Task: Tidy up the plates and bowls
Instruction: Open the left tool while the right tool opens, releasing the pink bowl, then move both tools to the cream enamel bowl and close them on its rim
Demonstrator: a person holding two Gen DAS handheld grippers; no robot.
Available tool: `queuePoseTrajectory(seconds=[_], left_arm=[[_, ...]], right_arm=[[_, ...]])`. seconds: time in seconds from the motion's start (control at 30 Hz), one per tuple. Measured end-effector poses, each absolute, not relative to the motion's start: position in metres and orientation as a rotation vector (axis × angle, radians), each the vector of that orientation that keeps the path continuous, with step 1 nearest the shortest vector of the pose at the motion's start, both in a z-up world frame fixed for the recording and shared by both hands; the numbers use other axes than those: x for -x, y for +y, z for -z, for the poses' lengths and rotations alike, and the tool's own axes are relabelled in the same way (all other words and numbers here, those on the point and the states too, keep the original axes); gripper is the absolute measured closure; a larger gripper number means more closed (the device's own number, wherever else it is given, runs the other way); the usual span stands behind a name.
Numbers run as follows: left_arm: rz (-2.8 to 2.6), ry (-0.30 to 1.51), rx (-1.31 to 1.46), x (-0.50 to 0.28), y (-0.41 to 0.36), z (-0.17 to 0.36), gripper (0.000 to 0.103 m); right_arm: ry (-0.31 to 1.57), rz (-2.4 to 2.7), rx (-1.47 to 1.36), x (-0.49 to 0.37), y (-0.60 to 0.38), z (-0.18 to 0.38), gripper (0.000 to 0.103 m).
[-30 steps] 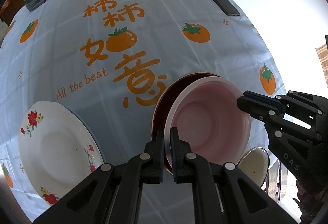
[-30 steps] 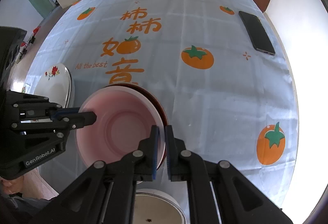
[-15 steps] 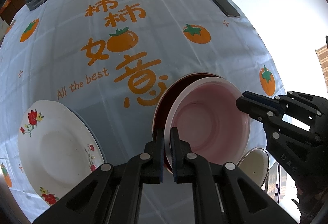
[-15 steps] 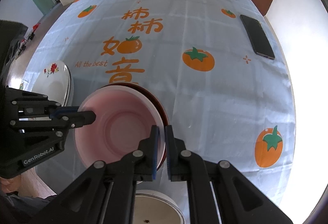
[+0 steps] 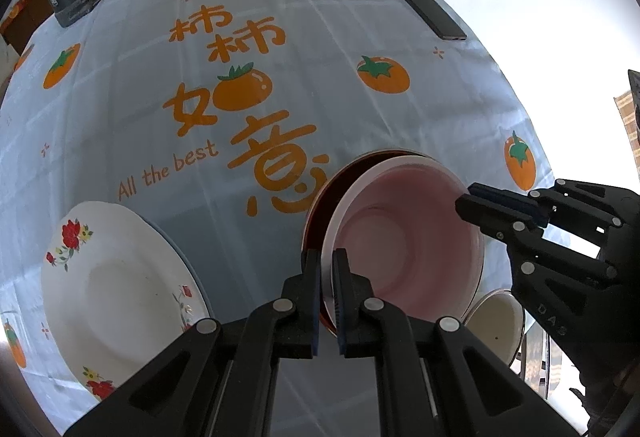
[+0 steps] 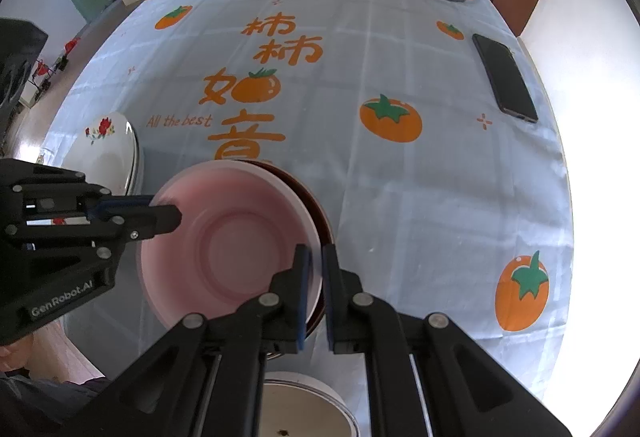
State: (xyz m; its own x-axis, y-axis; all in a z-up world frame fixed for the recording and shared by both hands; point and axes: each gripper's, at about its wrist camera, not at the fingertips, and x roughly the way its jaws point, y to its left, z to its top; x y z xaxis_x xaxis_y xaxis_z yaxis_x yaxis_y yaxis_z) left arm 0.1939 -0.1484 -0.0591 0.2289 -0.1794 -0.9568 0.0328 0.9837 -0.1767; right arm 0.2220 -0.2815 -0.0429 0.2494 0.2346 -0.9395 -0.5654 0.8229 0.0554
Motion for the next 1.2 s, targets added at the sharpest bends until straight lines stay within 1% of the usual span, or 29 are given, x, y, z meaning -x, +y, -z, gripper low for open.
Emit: queuePoseTrajectory(seconds=[0.37,0.43,0.47,0.5,0.57,0.77,0.83,0.87,0.9,1.2], left_arm=[[0.123,1.292,0.063,-0.188,-0.153,0.05,0.094],[0.116,1.284,0.038,-0.188,-0.155,0.049,0.082],[0.11,1.286,0.041,-0.188,-0.153,0.049,0.068],[0.099,1.281,0.044,-0.187,-0.151,0.049,0.055],[0.079,1.27,0.041,-0.186,-0.148,0.05,0.043],[0.076,1.284,0.03,-0.183,-0.15,0.055,0.043],[0.073,1.28,0.033,-0.182,-0.15,0.053,0.043],[0.073,1.277,0.033,-0.182,-0.15,0.052,0.043],[0.071,1.274,0.031,-0.181,-0.15,0.05,0.043],[0.05,1.265,0.045,-0.171,-0.143,0.04,0.043]], right_arm=[[1.181,-0.545,0.337,-0.222,-0.283,0.044,0.095],[1.177,-0.541,0.334,-0.222,-0.285,0.045,0.095],[1.176,-0.536,0.334,-0.222,-0.284,0.045,0.095],[1.175,-0.531,0.333,-0.222,-0.285,0.045,0.093],[1.188,-0.519,0.329,-0.223,-0.286,0.047,0.086],[1.171,-0.513,0.308,-0.216,-0.292,0.041,0.077],[1.152,-0.521,0.29,-0.214,-0.293,0.034,0.07],[1.147,-0.524,0.288,-0.213,-0.293,0.032,0.065],[1.138,-0.525,0.29,-0.212,-0.293,0.029,0.062],[1.122,-0.509,0.272,-0.195,-0.306,0.018,0.058]])
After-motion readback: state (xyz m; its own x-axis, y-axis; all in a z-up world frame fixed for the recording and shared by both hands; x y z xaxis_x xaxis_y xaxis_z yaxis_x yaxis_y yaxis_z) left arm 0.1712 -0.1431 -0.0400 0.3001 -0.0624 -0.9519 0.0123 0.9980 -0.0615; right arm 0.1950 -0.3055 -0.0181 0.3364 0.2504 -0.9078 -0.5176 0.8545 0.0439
